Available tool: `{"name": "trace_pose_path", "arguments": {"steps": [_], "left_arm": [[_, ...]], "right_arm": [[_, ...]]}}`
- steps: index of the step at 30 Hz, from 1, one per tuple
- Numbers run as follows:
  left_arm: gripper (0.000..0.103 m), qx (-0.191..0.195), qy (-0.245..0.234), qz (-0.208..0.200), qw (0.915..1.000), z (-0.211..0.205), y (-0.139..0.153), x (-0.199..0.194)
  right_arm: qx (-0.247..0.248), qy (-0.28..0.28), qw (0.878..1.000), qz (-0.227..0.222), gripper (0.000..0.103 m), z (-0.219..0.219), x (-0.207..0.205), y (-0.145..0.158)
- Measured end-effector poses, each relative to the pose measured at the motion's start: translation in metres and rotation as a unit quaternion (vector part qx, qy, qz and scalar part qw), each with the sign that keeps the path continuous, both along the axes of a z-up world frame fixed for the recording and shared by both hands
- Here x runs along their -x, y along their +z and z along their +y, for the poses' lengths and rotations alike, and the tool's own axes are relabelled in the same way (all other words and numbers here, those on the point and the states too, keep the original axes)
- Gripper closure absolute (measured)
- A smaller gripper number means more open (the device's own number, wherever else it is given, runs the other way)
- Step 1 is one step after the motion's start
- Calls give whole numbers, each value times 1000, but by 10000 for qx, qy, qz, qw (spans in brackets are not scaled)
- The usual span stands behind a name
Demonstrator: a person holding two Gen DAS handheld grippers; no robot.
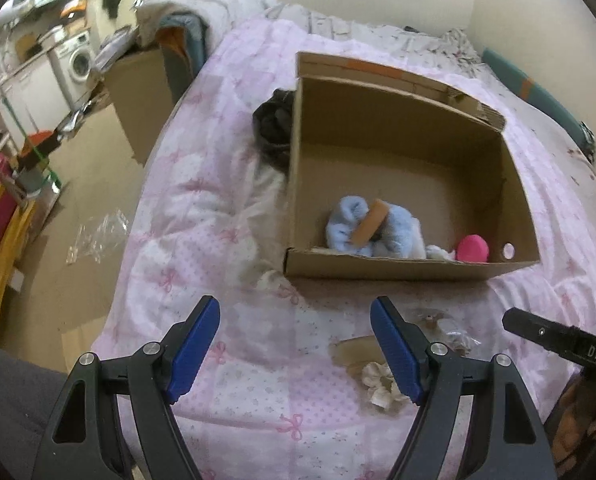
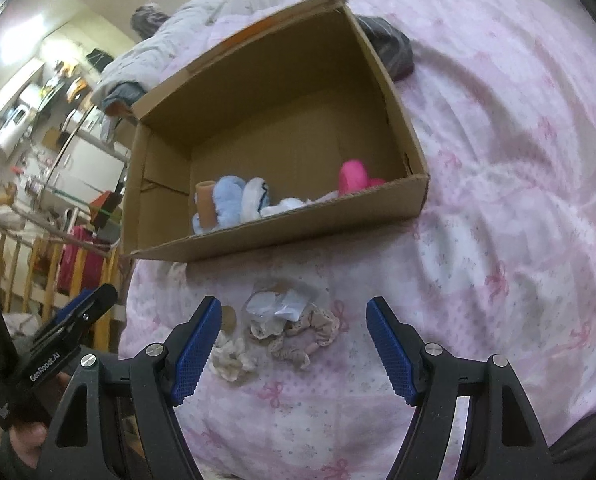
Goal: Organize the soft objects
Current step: 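Move both open tools back down to the items on the quilt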
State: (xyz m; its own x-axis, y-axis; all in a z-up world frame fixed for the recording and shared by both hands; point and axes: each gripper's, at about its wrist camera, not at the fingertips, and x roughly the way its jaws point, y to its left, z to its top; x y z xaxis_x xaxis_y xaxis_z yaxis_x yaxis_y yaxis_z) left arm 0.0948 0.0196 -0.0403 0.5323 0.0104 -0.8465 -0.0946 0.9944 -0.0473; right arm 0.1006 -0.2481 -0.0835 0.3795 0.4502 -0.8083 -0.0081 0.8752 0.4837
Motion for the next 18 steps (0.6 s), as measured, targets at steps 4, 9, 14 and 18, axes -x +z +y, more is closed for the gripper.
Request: {"name": "trace_pose_path", "arguments": {"steps": [4, 9, 14, 18], "left_arm": [[27, 140, 136, 156, 9997, 6, -6, -3], [27, 235, 164, 208, 9994, 8, -8, -4], [27, 243, 140, 225, 9994, 6, -8, -5], [27, 188, 141, 216, 9995, 6, -8, -5]], "right_arm": [[-16, -57, 9997, 240, 24, 3, -6, -12], [-36, 120, 9987, 493, 24, 19, -14, -27], [310, 451, 9973, 496, 24, 40, -19, -35], [454, 734, 9959, 271, 24, 62, -28, -32]]}}
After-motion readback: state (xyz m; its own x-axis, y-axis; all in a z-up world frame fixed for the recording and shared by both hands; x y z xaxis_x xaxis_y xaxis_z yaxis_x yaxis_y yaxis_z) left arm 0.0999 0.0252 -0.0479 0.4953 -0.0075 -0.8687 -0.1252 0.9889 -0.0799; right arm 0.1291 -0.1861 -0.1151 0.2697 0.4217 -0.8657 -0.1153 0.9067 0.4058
